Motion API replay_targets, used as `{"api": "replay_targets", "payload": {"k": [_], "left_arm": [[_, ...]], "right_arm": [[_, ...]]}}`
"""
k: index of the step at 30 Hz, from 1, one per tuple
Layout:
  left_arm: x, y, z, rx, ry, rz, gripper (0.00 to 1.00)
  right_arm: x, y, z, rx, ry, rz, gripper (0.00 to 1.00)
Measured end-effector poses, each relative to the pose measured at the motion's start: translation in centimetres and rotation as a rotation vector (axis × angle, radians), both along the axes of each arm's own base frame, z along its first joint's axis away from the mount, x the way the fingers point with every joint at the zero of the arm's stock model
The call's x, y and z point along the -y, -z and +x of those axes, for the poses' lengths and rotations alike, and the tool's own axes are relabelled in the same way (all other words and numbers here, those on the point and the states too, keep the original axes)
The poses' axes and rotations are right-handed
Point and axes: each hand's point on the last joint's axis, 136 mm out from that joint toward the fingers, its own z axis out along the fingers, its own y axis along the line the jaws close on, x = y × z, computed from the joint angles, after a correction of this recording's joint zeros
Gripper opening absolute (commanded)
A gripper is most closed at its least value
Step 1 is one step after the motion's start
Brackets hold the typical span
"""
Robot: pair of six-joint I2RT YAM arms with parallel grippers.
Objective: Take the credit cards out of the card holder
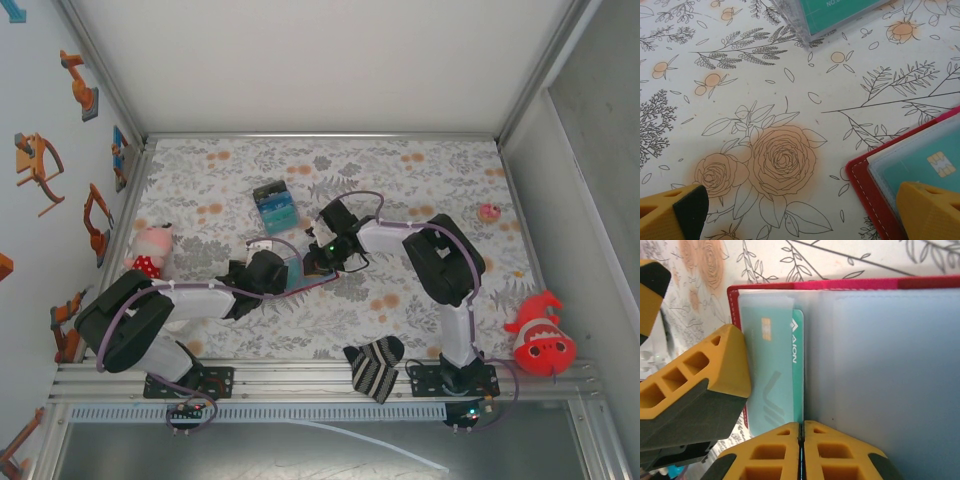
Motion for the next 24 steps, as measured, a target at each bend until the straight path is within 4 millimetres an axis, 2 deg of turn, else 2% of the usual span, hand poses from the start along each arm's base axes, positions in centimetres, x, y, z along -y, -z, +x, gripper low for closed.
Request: {"api": "replay_targets", "payload": {"k": [3, 8, 15, 24], "left_arm": [[-0.13, 0.01, -0.01, 0.001, -0.004, 0.006, 0.97], [-0.06, -0.02, -0.09, 0.001, -0.001, 0.012, 0.97], [-0.21, -0.07, -0.15, 0.0, -0.004, 0.023, 0.97], [-0.24, -0.13, -0.37, -0.003, 0.0, 0.032, 0.97]], "right_arm": [[-0.23, -0.21, -0.04, -0.01, 0.002, 0.024, 0.12], [-0.64, -0.57, 0.01, -0.014, 0.003, 0.055, 0.14], [-0.82, -0.8, 0.14, -0.019, 0.01, 0.074, 0.0], [0.13, -0.9, 0.59, -0.002, 0.03, 0.077, 0.0]]}}
